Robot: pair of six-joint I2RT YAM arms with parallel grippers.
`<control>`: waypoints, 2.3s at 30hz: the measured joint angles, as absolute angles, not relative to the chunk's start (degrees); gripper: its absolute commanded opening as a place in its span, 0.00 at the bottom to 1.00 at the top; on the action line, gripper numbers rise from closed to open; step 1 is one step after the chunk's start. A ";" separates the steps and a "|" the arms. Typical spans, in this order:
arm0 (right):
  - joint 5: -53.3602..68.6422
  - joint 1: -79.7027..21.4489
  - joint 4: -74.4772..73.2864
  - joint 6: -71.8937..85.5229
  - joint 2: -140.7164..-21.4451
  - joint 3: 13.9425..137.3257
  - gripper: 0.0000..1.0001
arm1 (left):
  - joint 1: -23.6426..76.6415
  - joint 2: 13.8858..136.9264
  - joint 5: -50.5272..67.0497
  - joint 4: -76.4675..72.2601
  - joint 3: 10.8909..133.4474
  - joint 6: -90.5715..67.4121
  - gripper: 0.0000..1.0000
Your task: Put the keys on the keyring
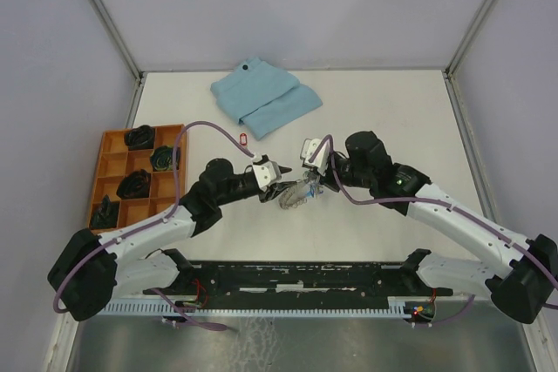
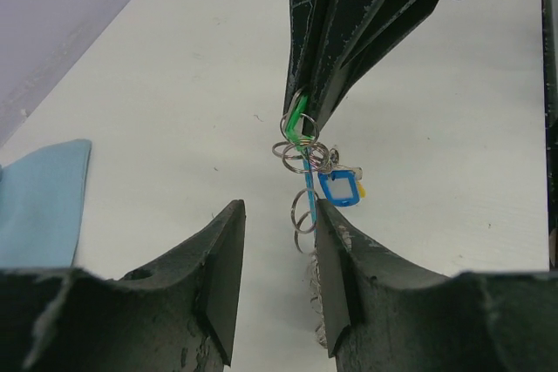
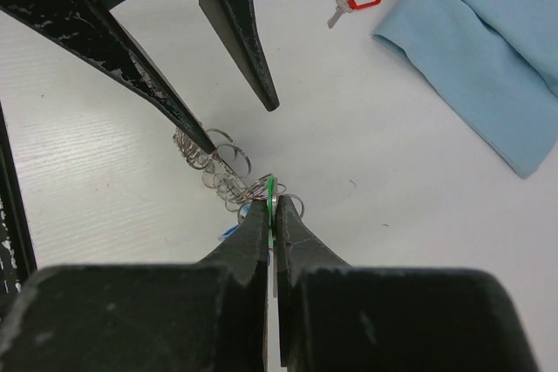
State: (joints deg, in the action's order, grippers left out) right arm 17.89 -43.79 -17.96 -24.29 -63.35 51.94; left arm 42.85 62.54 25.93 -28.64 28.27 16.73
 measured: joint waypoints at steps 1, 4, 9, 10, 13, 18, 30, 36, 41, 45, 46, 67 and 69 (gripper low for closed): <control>17.87 -43.86 -18.17 -24.29 -63.35 52.03 0.01 | 42.83 62.65 26.20 -28.64 28.38 16.62 0.44; 17.67 -44.07 -19.16 -24.27 -63.46 52.56 0.01 | 42.83 63.24 27.16 -28.69 29.08 16.43 0.42; 17.30 -44.53 -20.64 -24.10 -63.77 53.63 0.01 | 42.83 64.45 27.68 -28.82 30.09 16.12 0.38; 17.26 -44.60 -20.82 -24.08 -63.77 53.69 0.01 | 42.83 64.79 27.70 -28.82 30.35 16.10 0.37; 16.56 -44.73 -21.91 -23.77 -63.94 54.35 0.01 | 42.83 65.10 27.79 -28.80 30.70 16.01 0.37; 15.11 -45.01 -23.33 -22.33 -65.36 56.75 0.01 | 42.83 65.10 28.77 -28.73 31.14 15.53 0.35; 10.11 -46.48 -27.33 -18.22 -67.24 60.90 0.01 | 43.99 64.88 29.23 -31.05 30.41 7.60 0.29; 7.46 -47.33 -29.21 -16.40 -68.60 62.74 0.01 | 44.01 64.86 27.42 -32.14 30.30 4.01 0.27; 5.87 -47.90 -30.41 -14.92 -69.73 63.96 0.01 | 44.12 65.23 27.05 -33.69 30.30 2.37 0.27; 5.10 -48.29 -31.09 -14.24 -69.93 64.40 0.01 | 44.12 66.76 26.96 -33.26 30.39 2.35 0.28; 5.04 -48.31 -31.16 -14.17 -69.93 64.45 0.01 | 44.12 66.89 26.96 -33.08 30.39 2.37 0.28; 11.84 -48.64 -35.46 -25.23 -67.99 64.64 0.01 | 35.31 68.64 46.02 -27.29 35.90 9.72 0.32; 12.91 -48.64 -35.81 -26.57 -67.99 64.64 0.01 | 35.09 70.02 49.23 -26.81 37.12 10.83 0.32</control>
